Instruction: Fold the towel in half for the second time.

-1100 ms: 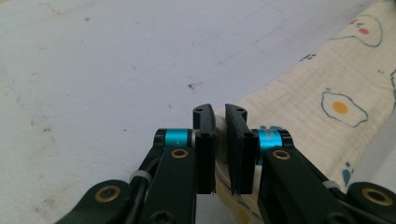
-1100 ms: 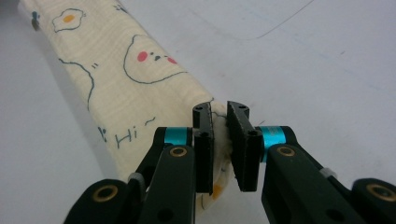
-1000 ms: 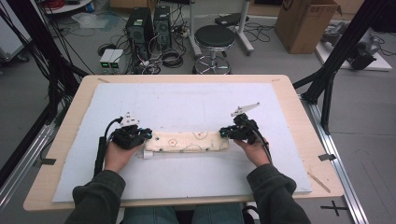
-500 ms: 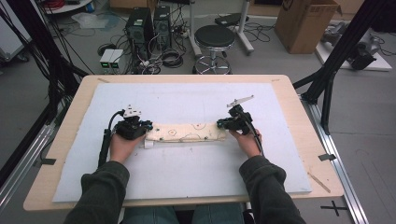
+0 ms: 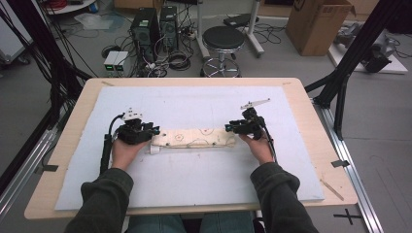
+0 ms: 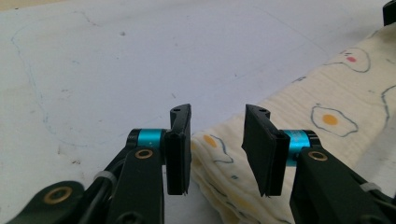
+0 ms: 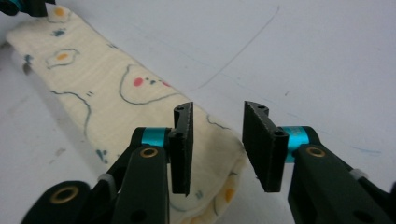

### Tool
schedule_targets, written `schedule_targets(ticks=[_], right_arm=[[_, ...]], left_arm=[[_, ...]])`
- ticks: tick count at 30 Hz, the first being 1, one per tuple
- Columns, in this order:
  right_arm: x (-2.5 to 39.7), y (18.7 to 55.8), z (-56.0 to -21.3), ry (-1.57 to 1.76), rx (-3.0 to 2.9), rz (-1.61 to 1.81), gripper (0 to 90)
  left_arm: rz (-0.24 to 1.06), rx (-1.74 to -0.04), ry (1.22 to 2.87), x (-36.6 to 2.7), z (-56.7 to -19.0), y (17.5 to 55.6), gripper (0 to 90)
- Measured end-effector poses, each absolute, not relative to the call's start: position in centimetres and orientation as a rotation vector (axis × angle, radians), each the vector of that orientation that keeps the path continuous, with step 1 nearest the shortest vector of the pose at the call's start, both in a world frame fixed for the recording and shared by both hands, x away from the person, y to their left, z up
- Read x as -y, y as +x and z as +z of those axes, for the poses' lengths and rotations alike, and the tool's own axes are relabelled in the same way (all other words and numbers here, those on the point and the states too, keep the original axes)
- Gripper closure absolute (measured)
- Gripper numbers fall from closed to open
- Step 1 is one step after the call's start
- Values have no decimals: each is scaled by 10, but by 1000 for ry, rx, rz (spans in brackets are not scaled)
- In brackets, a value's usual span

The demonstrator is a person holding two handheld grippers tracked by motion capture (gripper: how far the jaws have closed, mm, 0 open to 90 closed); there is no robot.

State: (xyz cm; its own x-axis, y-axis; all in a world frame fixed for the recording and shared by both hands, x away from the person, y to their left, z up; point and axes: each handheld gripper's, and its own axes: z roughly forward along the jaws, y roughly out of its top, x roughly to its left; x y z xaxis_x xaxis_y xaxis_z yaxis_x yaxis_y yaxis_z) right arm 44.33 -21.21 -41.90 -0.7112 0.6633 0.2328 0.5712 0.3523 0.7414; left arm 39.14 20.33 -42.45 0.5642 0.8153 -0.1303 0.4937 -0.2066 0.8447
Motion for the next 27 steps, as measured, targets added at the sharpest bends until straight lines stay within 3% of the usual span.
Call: schedule_targets(ticks=[7,27], right_arm=[[213,435,-409,1107,-2468,1343,497],[216,422,-395,1084,-2434,1425,337]], left_arm=[[399,-1028,1862,-201,-417,383,514],[388,-982,1856,-202,-403,369,435]])
